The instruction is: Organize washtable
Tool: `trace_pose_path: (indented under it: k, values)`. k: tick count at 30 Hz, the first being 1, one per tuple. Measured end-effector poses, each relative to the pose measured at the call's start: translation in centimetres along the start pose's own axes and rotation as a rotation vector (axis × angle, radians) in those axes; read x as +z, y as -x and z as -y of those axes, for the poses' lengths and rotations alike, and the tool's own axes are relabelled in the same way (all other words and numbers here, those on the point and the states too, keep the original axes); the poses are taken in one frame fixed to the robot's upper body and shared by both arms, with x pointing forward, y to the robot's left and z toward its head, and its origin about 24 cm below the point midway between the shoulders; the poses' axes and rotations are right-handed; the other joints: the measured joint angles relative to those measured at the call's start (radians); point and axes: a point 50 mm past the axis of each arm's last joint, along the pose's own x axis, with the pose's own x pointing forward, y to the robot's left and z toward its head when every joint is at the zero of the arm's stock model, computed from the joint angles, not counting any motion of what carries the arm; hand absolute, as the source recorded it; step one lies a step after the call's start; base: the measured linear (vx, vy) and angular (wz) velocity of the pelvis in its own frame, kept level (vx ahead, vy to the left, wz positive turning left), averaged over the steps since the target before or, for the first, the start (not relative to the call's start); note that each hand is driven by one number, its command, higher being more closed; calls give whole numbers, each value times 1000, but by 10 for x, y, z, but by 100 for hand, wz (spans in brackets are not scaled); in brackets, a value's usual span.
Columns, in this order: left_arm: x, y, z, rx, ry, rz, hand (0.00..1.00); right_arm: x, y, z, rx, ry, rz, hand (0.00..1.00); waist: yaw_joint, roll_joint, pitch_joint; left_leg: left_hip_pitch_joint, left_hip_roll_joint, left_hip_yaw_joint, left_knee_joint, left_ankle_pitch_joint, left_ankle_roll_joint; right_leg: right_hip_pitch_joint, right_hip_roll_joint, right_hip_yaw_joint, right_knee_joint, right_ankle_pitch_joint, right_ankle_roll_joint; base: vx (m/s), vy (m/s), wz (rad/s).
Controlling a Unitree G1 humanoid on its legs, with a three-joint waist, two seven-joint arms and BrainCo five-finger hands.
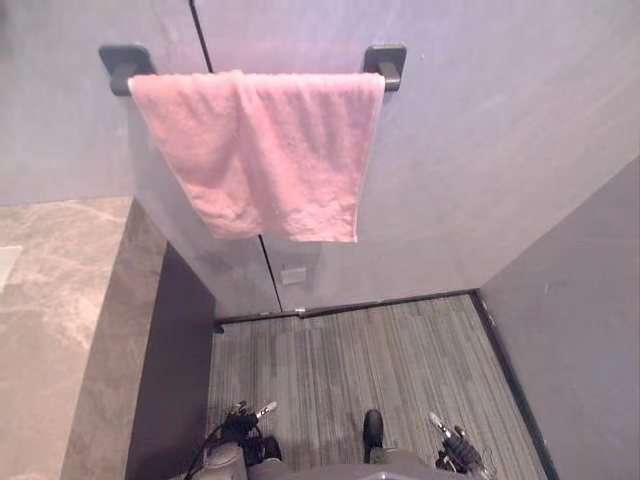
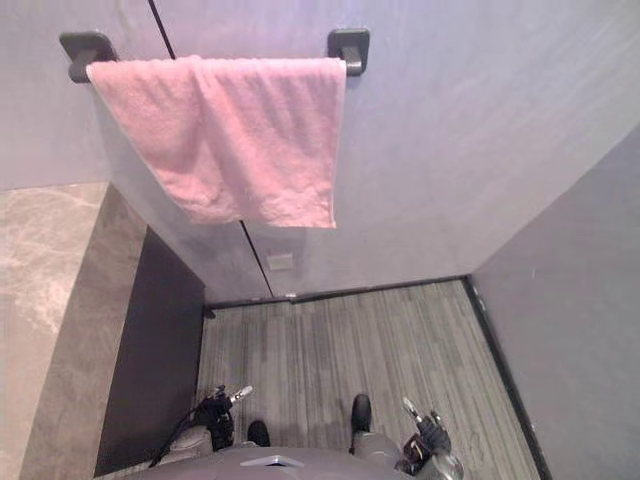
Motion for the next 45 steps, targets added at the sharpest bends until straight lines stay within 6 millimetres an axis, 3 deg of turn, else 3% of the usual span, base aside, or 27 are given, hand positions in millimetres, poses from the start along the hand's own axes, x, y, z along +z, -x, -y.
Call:
trace_pose_path:
  k: [3, 8, 13, 15, 16, 17, 18, 19, 21, 23, 25, 26, 27, 28, 30, 34, 36, 37, 39, 41, 42, 43, 44, 45]
  values:
    - [-5, 2, 3, -17, -125, -3, 0, 0, 0, 1, -38, 73, 3, 0, -14, 9, -11, 34, 1, 4, 9, -12, 1, 35, 0, 1, 0, -10, 1, 48, 21, -2]
    - [-8, 3, 5, -27, -193, -2, 0, 8, -1, -4, -19, 148, 37, 0, -21, 28, -20, 61, 16, 12, 11, -18, -6, 38, 12, 5, 54, -47, -10, 17, -10, -3]
    - [-11, 4, 0, -9, -199, -6, 0, 14, -3, -14, 52, 323, 60, 0, -13, 37, -16, 48, 92, 18, 177, -108, -35, 51, 56, 13, 141, -119, -43, 1, -92, -8]
    - [-3, 3, 2, -5, -189, 25, 0, 19, -4, -17, 81, 406, 86, 0, -19, 53, -11, -36, 147, 5, 327, -160, -5, 42, 82, -29, 178, -152, -61, -53, -130, 46]
    - [3, 2, 5, -12, -182, 42, 0, 23, -5, -17, 82, 421, 93, 0, -17, 54, -2, -124, 177, 38, 460, -140, 37, 20, 78, -61, 217, -172, -81, -118, -126, 87]
    - [5, 2, 6, -12, -180, 50, 0, 25, -5, -18, 81, 418, 98, 0, -19, 50, 5, -152, 181, 67, 477, -107, 54, 10, 69, -81, 239, -185, -101, -66, -82, 88]
    - [4, 2, 5, -10, -174, 46, 0, 23, -5, -16, 75, 411, 90, 0, -20, 43, 5, -143, 178, 85, 507, -117, 46, 5, 54, -94, 246, -193, -113, 160, 186, 75]
    - [11, 1, 10, -20, -154, 67, 0, 32, -7, -13, 52, 380, 112, 0, -18, 65, 49, -212, 216, 103, 868, -164, 51, 6, 47, -139, 314, -215, -124, 285, 341, 60]
    - [1, 3, 10, -32, -168, 42, 0, 33, -7, -1, 14, 351, 106, 0, -23, 98, 45, -197, 216, 161, 967, -171, 63, 9, 47, -171, 325, -229, -131, 255, 377, 54]
    - [-3, 4, 10, -32, -165, 27, 0, 30, -6, 6, -22, 291, 100, 0, -30, 102, 45, -132, 235, 280, 945, -224, 106, 23, 45, -203, 306, -234, -140, 30, 52, 57]
    - [-7, 5, 15, -63, -184, 4, 0, 25, -3, 22, -82, 241, 81, 0, -59, 108, 41, -23, 163, 287, 706, -293, 43, 14, 44, -263, 287, -227, -133, -90, -28, 84]
    - [-7, 5, 17, -69, -190, 2, 0, 22, -2, 25, -93, 239, 72, 0, -64, 110, 39, -2, 139, 277, 612, -312, 25, 1, 47, -276, 286, -226, -129, -75, 55, 70]
    - [-7, 5, 17, -73, -203, -1, 0, 18, -1, 29, -109, 217, 63, 0, -73, 123, 25, 23, 92, 274, 421, -329, 23, -31, 55, -296, 283, -216, -125, -66, 61, 38]
    - [-7, 4, 12, -67, -221, -8, 0, 12, 0, 28, -115, 194, 44, 0, -75, 87, 21, 24, 49, 274, 341, -273, 26, -51, 34, -297, 277, -203, -114, -50, 81, 42]
    - [-4, 3, 12, -74, -254, 2, 0, -2, 5, 32, -130, 166, 8, 0, -80, 54, -2, 26, -19, 245, 190, -197, 44, -79, 14, -314, 250, -165, -105, -2, 73, 36]
    - [5, 2, 22, -115, -292, 37, 0, -6, 7, 38, -139, 177, -3, 0, -80, 60, 2, 14, -37, 228, 146, -170, 55, -117, -15, -326, 318, -150, -94, 42, 94, 17]
    - [11, 0, 21, -112, -297, 56, 0, 3, 3, 32, -108, 208, 18, 0, -79, 73, 14, 14, -19, 212, 175, -165, 61, -179, -19, -206, 471, -138, -48, 60, 303, 38]
    - [13, -1, 14, -98, -306, 64, 0, 3, 3, 30, -97, 219, 20, 0, -80, 65, 22, 11, -11, 169, 204, -162, 66, -205, -14, -80, 569, -131, -38, 37, 356, 77]
    - [12, -1, 9, -83, -302, 58, 0, 2, 3, 29, -90, 227, 19, 0, -79, 67, 25, 9, -7, 114, 214, -158, 73, -218, -11, 6, 645, -135, -36, 15, 251, 110]
    - [9, -2, 3, -62, -294, 46, 0, 6, 2, 23, -60, 255, 35, 0, -79, 53, 30, 10, -16, 65, 223, -156, 76, -249, -25, 95, 800, -194, -40, 47, 234, 116]
    - [6, -2, -5, -45, -317, 35, 0, 5, 2, 20, -41, 277, 36, 0, -74, 36, 36, 10, -31, 17, 240, -156, 76, -251, -49, 197, 916, -218, -30, 57, 255, 108]
    - [-4, 1, -12, -30, -307, 10, 0, 6, 2, 17, -24, 287, 40, 0, -74, 25, 31, 1, -41, -19, 258, -155, 74, -218, -52, 298, 910, -214, -19, 30, 232, 114]
    - [-3, 1, -14, -22, -306, 13, 0, 6, 2, 15, -14, 290, 41, 0, -74, 17, 25, -13, -47, -38, 269, -154, 71, -198, -55, 343, 874, -200, 3, -4, 99, 95]
    - [-2, 1, -17, -13, -309, 14, 0, 8, 1, 9, 8, 305, 47, 0, -71, -2, 15, -49, -53, -79, 290, -146, 55, -152, -58, 385, 788, -243, 76, -25, -92, 65]
